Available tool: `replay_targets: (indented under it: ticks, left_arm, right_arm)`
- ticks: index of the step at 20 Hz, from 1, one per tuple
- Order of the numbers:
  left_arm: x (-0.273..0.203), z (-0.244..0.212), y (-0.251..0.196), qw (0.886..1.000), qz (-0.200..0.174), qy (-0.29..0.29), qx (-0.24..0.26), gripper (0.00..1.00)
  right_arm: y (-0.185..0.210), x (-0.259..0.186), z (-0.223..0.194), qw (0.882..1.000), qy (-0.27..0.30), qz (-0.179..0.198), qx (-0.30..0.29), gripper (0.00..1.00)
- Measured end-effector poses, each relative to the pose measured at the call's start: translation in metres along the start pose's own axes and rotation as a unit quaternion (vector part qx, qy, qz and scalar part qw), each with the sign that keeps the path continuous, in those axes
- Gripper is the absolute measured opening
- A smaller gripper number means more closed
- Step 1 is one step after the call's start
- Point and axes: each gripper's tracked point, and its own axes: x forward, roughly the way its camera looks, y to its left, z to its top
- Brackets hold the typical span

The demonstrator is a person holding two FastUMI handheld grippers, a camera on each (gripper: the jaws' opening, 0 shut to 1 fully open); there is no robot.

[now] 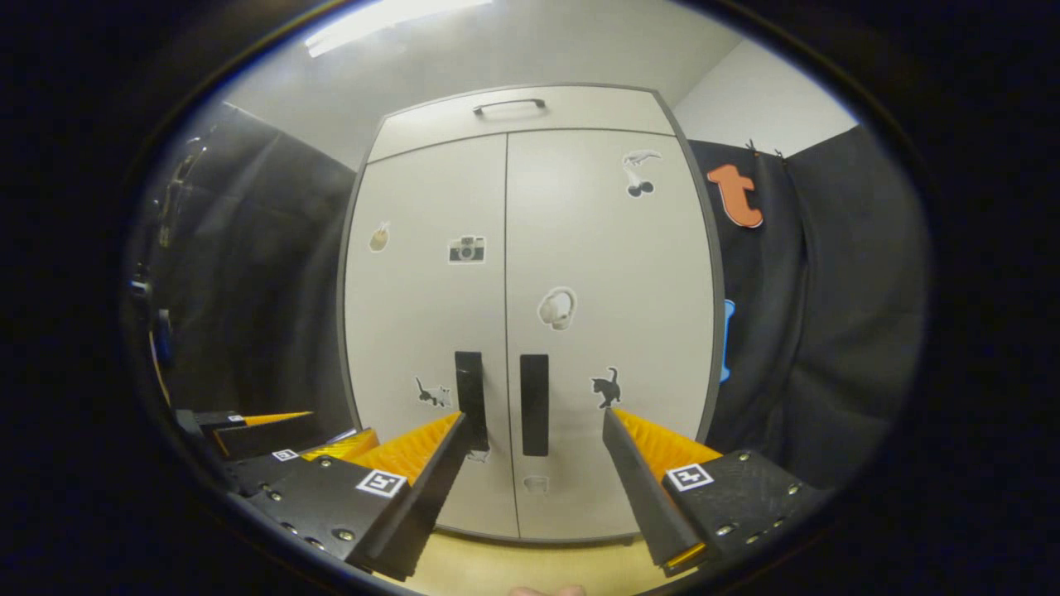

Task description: Open the right door of the double-door shoe cabinet with the right hand, and open the left door with the left hand.

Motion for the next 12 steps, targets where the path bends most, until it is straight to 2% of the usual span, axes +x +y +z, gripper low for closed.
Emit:
replay_targets:
  ticks: [1, 2, 3, 5, 12]
  left_arm:
    - [-0.001, 0.0, 0.005, 1.0, 0.005, 0.0, 0.0, 1.0]
    - [-0.002, 0.0, 0.01, 1.0, 0.012, -0.001, -0.001, 0.98]
    - [-0.002, 0.001, 0.015, 1.0, 0.017, -0.001, -0.002, 0.98]
    - [-0.003, 0.0, 0.026, 1.0, 0.029, 0.0, -0.002, 0.98]
    - [-0.001, 0.004, 0.054, 0.998, 0.059, 0.001, 0.005, 0.98]
  right_arm:
    - [0.001, 0.002, 0.001, 1.0, -0.002, 0.0, -0.004, 0.94]
    - [0.0, 0.006, 0.002, 1.0, -0.002, -0.002, -0.01, 0.93]
    - [-0.001, 0.01, 0.002, 1.0, -0.002, -0.007, -0.017, 0.98]
    - [-0.002, 0.021, 0.002, 1.0, 0.001, -0.013, -0.026, 0.98]
    - [-0.003, 0.062, -0.004, 1.0, 0.013, -0.023, -0.016, 0.98]
